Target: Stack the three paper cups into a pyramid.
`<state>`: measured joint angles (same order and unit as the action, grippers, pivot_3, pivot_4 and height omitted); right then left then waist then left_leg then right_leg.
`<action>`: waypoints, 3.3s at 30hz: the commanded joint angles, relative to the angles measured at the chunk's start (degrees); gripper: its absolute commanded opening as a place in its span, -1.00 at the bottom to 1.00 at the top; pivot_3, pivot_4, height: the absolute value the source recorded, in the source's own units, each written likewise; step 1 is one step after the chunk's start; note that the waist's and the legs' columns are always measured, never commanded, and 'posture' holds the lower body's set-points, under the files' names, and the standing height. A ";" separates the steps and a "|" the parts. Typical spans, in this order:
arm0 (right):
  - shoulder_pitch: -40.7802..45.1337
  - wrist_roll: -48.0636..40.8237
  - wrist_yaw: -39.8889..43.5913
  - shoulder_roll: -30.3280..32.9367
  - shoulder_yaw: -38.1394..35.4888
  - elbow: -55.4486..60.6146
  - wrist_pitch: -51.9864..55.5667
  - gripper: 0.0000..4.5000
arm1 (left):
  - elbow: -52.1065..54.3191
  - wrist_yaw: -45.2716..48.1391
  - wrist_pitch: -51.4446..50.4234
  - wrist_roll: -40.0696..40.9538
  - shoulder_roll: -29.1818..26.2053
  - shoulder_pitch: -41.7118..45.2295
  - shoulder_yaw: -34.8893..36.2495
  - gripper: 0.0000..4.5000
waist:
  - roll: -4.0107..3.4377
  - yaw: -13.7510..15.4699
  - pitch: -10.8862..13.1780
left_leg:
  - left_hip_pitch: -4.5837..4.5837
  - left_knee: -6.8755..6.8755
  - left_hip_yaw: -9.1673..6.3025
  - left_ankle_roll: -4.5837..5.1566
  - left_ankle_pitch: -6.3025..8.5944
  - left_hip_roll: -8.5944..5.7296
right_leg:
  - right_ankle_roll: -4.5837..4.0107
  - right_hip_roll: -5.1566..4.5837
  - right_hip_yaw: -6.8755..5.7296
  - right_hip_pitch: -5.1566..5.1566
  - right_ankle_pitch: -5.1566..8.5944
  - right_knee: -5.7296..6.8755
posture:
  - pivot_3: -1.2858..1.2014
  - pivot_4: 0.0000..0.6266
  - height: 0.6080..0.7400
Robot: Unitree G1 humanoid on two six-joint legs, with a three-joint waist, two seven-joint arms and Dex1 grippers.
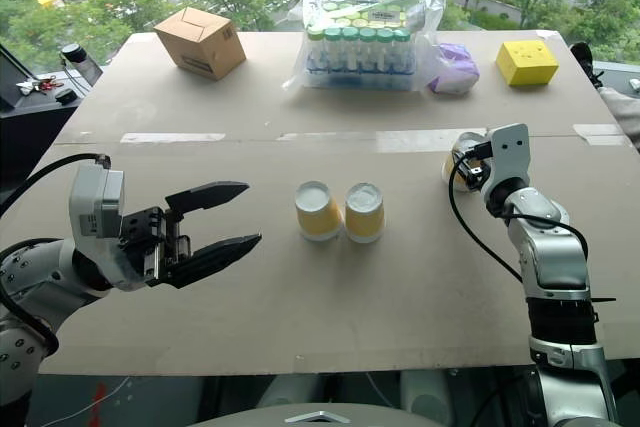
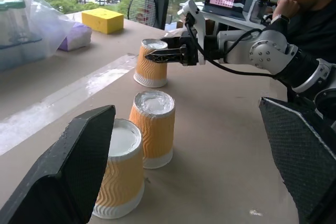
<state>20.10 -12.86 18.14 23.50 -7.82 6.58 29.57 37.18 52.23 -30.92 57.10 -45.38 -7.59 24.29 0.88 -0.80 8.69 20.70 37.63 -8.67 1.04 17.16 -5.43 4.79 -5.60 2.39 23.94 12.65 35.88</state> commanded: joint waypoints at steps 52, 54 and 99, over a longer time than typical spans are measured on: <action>22.15 -16.88 33.89 4.76 19.28 10.29 9.05 0.00 | -9.04 9.91 9.92 3.97 8.28 -11.00 14.13 1.00 | 0.09 -0.06 -0.01 | 0.05 -0.21 0.15 0.00 0.00 0.22 | -0.13 0.12 0.04 0.22 -0.08 -0.08 | 0.03 -0.52 1.00; 22.44 -16.81 34.42 5.01 19.69 10.19 9.34 0.00 | -9.03 9.88 9.93 3.85 8.29 -11.01 14.00 1.00 | 0.09 -0.05 -0.01 | 0.06 -0.21 0.16 0.00 0.00 0.22 | -0.13 0.12 0.04 0.22 -0.08 -0.08 | 0.03 -0.52 1.00; -30.87 -17.59 39.77 19.58 -12.06 13.05 -9.81 0.97 | -16.64 1.54 11.66 -20.78 7.10 -13.17 -0.32 1.00 | 0.12 0.53 -0.05 | -0.19 -0.18 0.25 0.03 0.02 0.25 | -0.11 0.13 0.08 -0.09 -0.08 -0.08 | 0.03 -0.52 1.00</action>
